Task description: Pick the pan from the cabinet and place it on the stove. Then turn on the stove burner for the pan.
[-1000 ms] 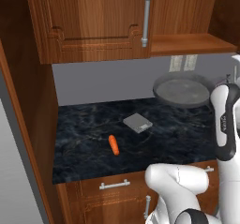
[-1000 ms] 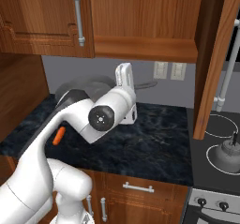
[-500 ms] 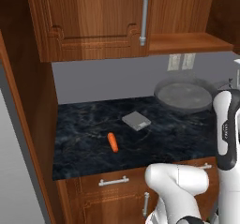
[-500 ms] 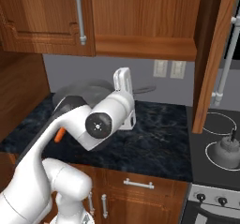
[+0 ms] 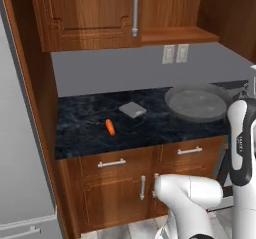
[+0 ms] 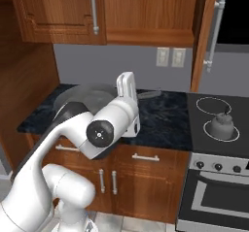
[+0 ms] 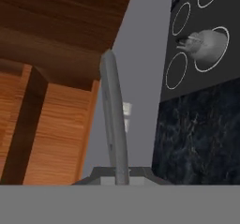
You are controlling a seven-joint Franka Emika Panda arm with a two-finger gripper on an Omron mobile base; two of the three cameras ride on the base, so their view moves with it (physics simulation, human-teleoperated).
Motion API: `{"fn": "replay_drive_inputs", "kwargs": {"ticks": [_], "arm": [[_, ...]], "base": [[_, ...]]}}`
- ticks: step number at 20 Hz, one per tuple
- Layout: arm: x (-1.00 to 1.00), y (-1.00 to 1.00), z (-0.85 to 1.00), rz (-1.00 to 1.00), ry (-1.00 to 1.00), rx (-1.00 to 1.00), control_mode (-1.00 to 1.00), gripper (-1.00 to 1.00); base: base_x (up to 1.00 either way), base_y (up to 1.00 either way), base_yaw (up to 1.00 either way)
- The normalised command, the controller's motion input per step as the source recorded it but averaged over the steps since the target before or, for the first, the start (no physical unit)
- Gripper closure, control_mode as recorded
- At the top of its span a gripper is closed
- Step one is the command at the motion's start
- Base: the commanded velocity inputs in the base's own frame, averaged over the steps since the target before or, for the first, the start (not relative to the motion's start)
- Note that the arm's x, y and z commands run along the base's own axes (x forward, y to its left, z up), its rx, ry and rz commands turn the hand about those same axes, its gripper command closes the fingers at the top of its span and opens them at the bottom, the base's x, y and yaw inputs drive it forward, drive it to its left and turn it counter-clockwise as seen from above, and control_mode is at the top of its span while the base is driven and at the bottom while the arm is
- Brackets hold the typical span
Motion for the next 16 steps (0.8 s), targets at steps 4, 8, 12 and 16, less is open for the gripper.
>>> {"fn": "replay_drive_inputs", "kwargs": {"ticks": [4, 8, 12, 16], "arm": [[0.0, 0.0, 0.0, 0.0, 0.0, 0.0, 1.0, 1.0], [0.0, 0.0, 0.0, 0.0, 0.0, 0.0, 1.0, 1.0], [0.0, 0.0, 0.0, 0.0, 0.0, 0.0, 1.0, 1.0], [0.0, 0.0, 0.0, 0.0, 0.0, 0.0, 1.0, 1.0]], "base": [[-0.64, -0.05, -0.1], [-0.59, -0.19, -0.09], [-0.47, -0.27, -0.08], [-0.35, -0.46, -0.06]]}}
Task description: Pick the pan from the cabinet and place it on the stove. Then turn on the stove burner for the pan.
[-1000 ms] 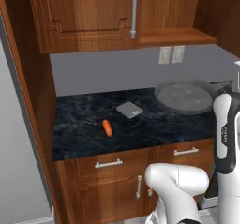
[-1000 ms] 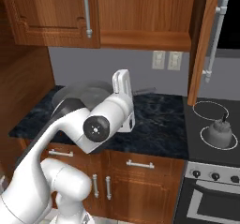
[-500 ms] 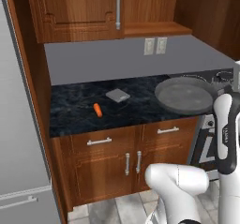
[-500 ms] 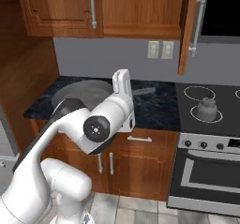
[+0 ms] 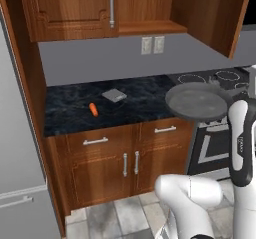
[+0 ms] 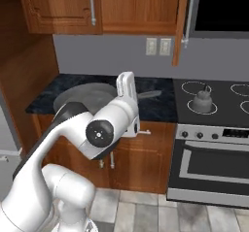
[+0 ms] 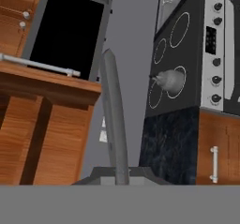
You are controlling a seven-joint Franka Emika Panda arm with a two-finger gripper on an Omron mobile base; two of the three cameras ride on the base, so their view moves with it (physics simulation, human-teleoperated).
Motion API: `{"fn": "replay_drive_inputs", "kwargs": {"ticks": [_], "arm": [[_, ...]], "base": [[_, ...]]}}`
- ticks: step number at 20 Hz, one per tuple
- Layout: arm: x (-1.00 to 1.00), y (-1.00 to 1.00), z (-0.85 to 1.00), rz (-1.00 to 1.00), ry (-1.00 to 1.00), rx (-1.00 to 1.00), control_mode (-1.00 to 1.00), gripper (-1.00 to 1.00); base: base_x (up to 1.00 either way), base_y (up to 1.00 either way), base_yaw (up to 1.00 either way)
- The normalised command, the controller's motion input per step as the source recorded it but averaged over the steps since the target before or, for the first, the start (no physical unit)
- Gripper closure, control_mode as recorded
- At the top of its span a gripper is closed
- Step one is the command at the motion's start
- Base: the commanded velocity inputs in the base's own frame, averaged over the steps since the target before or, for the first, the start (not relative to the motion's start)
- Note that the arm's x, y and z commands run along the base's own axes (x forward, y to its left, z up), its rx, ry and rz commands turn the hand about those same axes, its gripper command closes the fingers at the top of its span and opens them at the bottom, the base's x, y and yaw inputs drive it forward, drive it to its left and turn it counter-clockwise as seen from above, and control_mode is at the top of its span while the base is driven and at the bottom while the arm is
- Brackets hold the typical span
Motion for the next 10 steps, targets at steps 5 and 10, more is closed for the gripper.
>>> {"fn": "replay_drive_inputs", "kwargs": {"ticks": [5, 10], "arm": [[0.0, 0.0, 0.0, 0.0, 0.0, 0.0, 1.0, 1.0], [0.0, 0.0, 0.0, 0.0, 0.0, 0.0, 1.0, 1.0]], "base": [[-0.18, -0.58, -0.06], [0.0, -0.7, -0.05]]}}
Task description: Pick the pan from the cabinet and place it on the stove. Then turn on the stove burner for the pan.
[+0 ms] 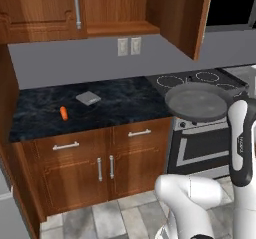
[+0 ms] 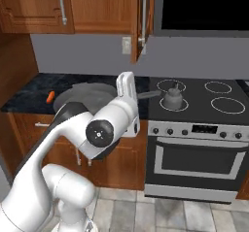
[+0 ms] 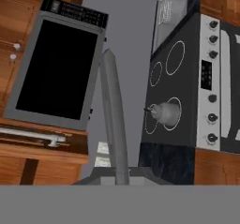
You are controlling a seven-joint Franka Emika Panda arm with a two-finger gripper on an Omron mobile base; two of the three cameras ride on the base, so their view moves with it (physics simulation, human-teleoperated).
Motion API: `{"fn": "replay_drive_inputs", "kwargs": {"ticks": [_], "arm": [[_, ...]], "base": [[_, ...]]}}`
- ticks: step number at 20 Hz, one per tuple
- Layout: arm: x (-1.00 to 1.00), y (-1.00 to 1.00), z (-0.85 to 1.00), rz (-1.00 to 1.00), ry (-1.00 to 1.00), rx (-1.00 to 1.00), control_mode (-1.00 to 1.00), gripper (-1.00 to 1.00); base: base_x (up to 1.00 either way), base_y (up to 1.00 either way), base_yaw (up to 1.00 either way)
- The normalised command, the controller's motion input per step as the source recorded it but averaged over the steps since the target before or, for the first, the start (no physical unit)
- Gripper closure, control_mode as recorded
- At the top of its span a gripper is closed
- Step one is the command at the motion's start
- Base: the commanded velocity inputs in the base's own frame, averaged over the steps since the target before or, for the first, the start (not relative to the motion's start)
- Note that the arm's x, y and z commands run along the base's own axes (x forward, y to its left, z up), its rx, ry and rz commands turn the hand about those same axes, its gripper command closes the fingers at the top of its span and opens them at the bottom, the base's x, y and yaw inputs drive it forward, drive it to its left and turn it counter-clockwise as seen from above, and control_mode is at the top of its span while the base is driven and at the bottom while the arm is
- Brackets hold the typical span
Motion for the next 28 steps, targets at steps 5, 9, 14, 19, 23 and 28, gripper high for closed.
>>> {"fn": "replay_drive_inputs", "kwargs": {"ticks": [5, 9, 14, 19, 23, 28], "arm": [[0.0, 0.0, 0.0, 0.0, 0.0, 0.0, 1.0, 1.0], [0.0, 0.0, 0.0, 0.0, 0.0, 0.0, 1.0, 1.0], [0.0, 0.0, 0.0, 0.0, 0.0, 0.0, 1.0, 1.0], [0.0, 0.0, 0.0, 0.0, 0.0, 0.0, 1.0, 1.0], [0.0, 0.0, 0.0, 0.0, 0.0, 0.0, 1.0, 1.0], [0.0, 0.0, 0.0, 0.0, 0.0, 0.0, 1.0, 1.0]], "base": [[0.0, -0.78, -0.03], [0.01, -0.76, -0.01], [0.1, -0.69, 0.0], [0.38, -0.49, 0.0], [0.57, -0.43, 0.01], [0.58, -0.44, 0.04]]}}
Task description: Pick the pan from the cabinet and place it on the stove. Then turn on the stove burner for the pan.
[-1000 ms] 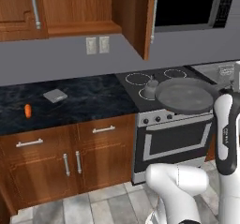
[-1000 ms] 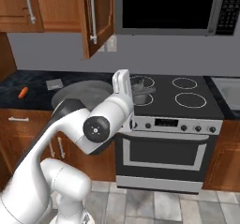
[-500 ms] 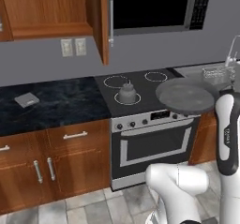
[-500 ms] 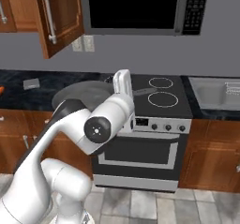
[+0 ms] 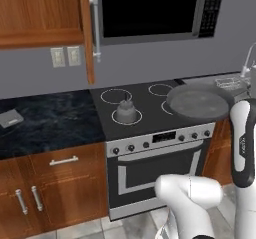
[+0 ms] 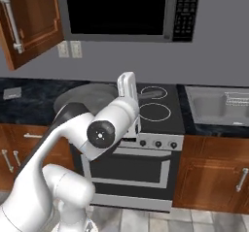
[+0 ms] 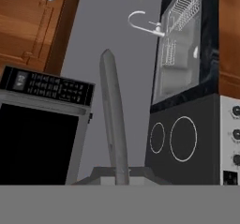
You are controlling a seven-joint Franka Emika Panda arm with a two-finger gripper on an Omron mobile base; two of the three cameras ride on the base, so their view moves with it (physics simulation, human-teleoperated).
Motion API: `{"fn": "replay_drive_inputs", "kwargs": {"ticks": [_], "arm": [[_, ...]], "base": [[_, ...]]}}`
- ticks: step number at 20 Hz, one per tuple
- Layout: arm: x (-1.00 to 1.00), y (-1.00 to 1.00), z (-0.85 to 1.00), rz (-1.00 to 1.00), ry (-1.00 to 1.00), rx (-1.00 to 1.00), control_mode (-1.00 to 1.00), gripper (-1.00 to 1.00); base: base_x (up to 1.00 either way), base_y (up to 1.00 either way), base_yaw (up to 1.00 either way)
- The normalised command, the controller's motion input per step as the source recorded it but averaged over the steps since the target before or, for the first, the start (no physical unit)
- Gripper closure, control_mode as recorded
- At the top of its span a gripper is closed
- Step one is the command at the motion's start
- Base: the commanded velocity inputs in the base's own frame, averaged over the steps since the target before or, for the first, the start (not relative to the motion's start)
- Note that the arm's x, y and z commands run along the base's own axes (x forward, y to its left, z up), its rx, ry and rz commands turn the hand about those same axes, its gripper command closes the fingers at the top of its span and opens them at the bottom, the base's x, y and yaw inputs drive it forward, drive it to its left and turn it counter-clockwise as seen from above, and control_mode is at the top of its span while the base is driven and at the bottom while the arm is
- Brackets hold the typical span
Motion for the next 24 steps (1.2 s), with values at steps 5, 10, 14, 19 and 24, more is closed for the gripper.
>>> {"fn": "replay_drive_inputs", "kwargs": {"ticks": [5, 10, 14, 19, 24], "arm": [[0.0, 0.0, 0.0, 0.0, 0.0, 0.0, 1.0, 1.0], [0.0, 0.0, 0.0, 0.0, 0.0, 0.0, 1.0, 1.0], [0.0, 0.0, 0.0, 0.0, 0.0, 0.0, 1.0, 1.0], [0.0, 0.0, 0.0, 0.0, 0.0, 0.0, 1.0, 1.0], [0.0, 0.0, 0.0, 0.0, 0.0, 0.0, 1.0, 1.0]], "base": [[0.52, -0.31, 0.07], [0.47, -0.26, 0.09], [0.4, -0.35, 0.09], [0.41, -0.36, 0.09], [0.35, -0.23, 0.08]]}}
